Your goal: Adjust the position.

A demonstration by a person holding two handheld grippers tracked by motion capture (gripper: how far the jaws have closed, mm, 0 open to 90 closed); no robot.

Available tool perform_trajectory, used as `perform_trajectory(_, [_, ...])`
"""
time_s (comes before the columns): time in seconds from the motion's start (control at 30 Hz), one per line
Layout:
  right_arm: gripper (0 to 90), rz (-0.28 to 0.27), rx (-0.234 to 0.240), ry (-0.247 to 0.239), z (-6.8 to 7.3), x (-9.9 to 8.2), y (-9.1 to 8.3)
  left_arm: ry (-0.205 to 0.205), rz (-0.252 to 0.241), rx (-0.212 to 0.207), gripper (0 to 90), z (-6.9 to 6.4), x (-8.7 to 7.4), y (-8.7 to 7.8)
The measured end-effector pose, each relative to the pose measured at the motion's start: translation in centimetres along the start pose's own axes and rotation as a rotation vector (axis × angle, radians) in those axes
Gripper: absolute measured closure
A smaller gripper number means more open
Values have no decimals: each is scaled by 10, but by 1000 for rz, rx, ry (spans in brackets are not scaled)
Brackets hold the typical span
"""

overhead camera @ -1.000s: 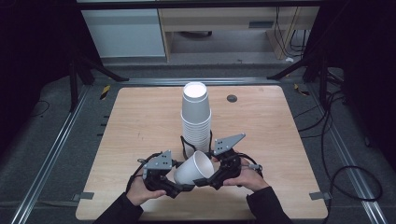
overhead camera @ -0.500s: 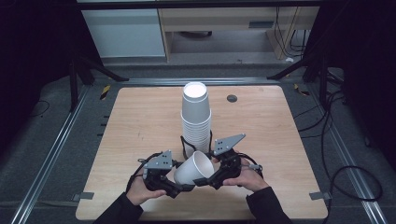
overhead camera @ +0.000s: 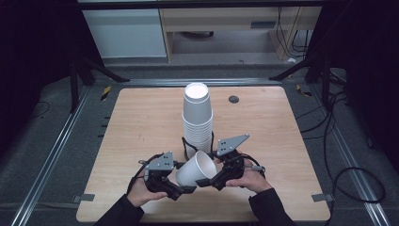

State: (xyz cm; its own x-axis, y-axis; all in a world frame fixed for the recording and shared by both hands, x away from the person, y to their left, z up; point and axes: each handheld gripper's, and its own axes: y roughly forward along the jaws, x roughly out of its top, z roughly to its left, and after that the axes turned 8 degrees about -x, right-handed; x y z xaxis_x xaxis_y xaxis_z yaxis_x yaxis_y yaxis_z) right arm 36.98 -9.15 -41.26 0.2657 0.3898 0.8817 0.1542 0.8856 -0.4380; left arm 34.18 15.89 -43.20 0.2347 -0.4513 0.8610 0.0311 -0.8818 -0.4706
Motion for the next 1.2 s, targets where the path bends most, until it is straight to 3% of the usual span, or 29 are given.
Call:
perform_trajectory(0.17, [97, -21, -23, 3, -2, 2, -9, -16, 13, 13, 152, 3, -3, -3])
perform_trajectory(0.43, [93, -53, -105, 8, -5, 1, -31, -78, 43, 126, 138, 13, -14, -17])
perform_trajectory(0.77, [92, -26, -272, 51, -12, -15, -62, -187, 6, 305, 139, 27, -29, -44])
perform_trajectory(0.9, [92, -13, -355, 86, -16, -24, -73, -226, -18, 350, 141, 33, -35, -53])
perform_trajectory(1.1, [92, 10, -463, 135, -23, -34, -86, -253, 18, 438, 144, 40, -43, -59])
perform_trajectory(1.2, [92, 26, -525, 154, -27, -37, -91, -271, 24, 455, 145, 43, -46, -60])
